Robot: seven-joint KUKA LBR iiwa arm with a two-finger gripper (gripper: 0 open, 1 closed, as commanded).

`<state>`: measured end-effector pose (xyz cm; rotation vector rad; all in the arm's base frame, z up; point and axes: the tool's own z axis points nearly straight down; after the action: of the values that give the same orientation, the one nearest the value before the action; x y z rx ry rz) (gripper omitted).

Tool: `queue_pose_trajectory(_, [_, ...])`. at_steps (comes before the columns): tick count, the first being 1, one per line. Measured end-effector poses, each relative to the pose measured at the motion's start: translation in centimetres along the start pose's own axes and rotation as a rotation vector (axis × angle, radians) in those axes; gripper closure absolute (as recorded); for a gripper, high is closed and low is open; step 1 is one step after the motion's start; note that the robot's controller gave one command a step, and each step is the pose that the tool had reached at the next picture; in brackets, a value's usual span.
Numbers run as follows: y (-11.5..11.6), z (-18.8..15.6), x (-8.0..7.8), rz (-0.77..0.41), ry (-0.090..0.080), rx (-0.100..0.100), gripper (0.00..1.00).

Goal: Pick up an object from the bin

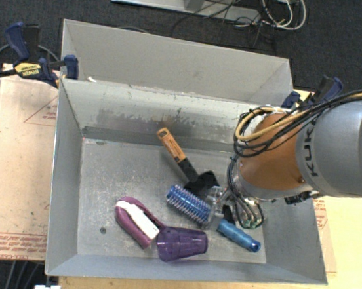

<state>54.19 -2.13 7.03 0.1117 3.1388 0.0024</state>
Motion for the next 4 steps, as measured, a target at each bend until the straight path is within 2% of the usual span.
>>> queue_pose_trajectory(4, [0.0, 0.0, 0.0, 0.0, 0.0, 0.0, 1.0])
